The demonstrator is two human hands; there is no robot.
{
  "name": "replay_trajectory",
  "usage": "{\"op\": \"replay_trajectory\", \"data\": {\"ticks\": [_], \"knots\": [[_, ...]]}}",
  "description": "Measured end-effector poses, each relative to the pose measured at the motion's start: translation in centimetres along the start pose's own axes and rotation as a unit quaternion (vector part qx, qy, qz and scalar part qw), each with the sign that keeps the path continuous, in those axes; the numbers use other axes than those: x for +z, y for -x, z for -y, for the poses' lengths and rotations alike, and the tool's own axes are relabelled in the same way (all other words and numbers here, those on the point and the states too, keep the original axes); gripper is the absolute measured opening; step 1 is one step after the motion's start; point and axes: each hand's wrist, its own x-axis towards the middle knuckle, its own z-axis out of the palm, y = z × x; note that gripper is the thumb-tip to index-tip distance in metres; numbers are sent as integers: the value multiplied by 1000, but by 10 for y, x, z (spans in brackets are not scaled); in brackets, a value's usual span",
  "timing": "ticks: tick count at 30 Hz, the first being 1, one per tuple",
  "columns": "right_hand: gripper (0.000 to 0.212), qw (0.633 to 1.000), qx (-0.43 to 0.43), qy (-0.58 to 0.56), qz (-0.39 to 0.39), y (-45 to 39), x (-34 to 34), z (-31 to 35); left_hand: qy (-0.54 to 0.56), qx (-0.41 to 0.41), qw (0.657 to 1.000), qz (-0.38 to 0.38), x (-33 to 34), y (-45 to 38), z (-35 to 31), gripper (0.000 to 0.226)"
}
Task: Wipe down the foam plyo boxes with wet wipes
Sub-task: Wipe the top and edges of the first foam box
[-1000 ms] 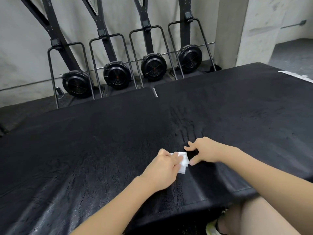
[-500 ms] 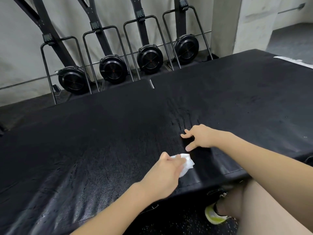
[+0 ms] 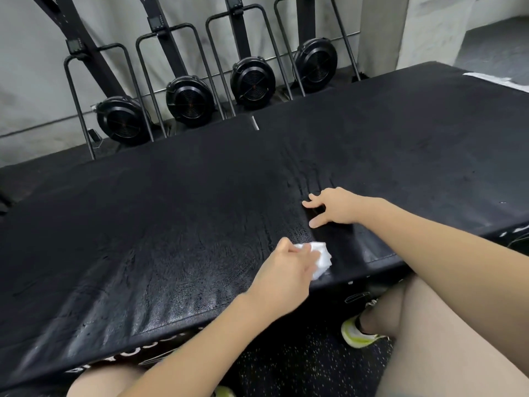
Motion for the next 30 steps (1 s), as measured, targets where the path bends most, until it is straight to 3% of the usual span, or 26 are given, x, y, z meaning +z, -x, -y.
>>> {"op": "replay_trajectory", "data": {"ticks": [5, 16, 21, 30], "knots": [[69, 1000, -3, 12, -4, 5, 1, 1, -32, 75, 996, -37, 22, 45, -4, 10], [69, 1000, 10, 4, -9, 2, 3, -4, -87, 109, 982, -126, 50, 23, -17, 16], [69, 1000, 12, 4, -13, 3, 4, -4, -84, 139, 977, -136, 21, 82, 31, 27], [68, 1000, 13, 5, -15, 6, 5, -2, -97, 97, 979, -150, -12, 170, 98, 38]]}}
